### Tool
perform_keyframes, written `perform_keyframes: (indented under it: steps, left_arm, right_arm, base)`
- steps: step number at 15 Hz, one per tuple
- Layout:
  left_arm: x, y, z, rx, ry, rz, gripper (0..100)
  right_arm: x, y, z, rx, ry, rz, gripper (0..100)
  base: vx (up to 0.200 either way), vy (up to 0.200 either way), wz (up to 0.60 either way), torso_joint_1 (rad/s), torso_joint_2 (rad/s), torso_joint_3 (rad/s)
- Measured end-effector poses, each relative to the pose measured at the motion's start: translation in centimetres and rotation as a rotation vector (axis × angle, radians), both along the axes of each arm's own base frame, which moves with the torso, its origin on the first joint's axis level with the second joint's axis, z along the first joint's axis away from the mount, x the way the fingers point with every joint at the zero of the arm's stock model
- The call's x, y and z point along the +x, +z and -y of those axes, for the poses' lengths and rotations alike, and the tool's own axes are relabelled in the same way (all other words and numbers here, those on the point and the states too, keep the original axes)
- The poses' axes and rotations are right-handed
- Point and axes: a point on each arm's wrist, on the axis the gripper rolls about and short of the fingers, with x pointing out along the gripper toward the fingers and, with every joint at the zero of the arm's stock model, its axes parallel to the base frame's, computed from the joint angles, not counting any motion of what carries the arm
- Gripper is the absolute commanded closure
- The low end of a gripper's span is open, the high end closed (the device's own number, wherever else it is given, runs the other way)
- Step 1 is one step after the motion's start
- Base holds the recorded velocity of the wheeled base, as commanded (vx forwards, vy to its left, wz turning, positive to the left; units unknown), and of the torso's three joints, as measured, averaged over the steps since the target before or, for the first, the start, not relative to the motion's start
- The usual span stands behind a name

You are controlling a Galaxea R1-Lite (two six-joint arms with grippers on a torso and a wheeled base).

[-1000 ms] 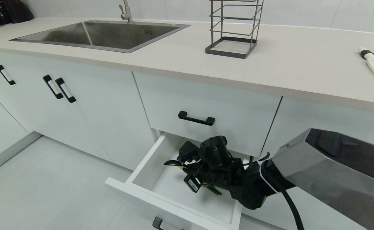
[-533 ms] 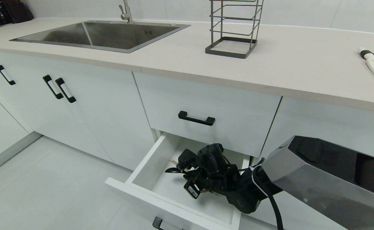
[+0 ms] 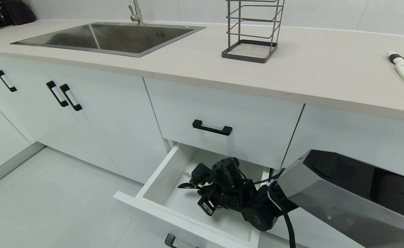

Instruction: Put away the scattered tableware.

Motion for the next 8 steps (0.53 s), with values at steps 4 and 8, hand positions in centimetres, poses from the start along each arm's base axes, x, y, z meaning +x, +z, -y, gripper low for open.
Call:
perform_keyframes:
  steps: [4, 8]
  left_arm:
    - [0.00, 0.00, 0.00, 0.000, 0.000, 0.000, 0]
    - [0.00, 0.00, 0.00, 0.000, 0.000, 0.000, 0]
  right_arm:
    - [0.47, -0.38, -0.48, 0.005, -0.007, 0.008, 100]
    - [0.69, -1.00, -0.71, -0.002, -0.016, 0.009, 100]
  base:
    - [0.000, 0.000, 0.00, 0.000, 0.00, 0.000]
    - [0.000, 0.000, 0.00, 0.000, 0.00, 0.000]
